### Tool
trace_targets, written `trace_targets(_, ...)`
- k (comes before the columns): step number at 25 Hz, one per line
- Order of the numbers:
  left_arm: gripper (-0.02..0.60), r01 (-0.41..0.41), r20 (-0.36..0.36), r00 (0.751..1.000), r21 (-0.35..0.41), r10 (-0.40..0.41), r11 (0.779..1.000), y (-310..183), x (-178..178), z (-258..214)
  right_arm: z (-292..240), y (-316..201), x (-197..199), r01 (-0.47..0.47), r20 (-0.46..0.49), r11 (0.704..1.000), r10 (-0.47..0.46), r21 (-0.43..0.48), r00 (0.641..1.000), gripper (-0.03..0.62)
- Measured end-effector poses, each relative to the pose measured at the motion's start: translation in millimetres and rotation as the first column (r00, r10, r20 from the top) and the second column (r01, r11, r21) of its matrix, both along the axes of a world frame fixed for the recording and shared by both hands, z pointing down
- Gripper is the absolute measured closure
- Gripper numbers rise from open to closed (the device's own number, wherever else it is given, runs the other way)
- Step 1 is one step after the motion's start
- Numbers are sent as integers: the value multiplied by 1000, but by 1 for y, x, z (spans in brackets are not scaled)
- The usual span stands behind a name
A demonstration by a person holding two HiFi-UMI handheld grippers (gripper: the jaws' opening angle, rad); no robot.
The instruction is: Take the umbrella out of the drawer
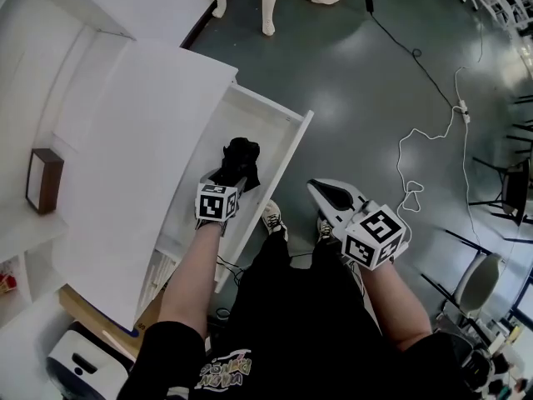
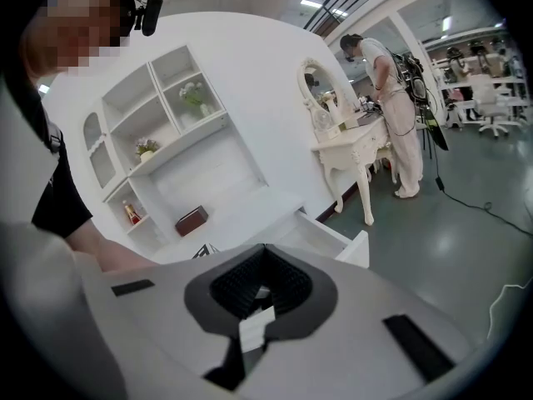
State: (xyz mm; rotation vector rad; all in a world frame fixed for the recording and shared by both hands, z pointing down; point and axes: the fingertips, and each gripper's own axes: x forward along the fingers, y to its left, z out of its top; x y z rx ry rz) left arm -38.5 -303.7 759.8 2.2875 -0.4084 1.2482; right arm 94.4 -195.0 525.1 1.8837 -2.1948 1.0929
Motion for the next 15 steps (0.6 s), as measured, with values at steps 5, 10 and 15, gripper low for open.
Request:
trace_targets(5,275,-38,27,999,-12,38,999,1,6,12,6,0,2,-11,8,1000,11,-15,1000,591)
trace_targets(10,259,-53,51,997,-21,54,998,2,7,24,8,-2,2,-15,10,1000,15,-20,1000,591)
trace_targets(15,250,-64,58,996,-28,65,998,4,9,30,11,1,3,-16,12,999,17,-28,1000,591)
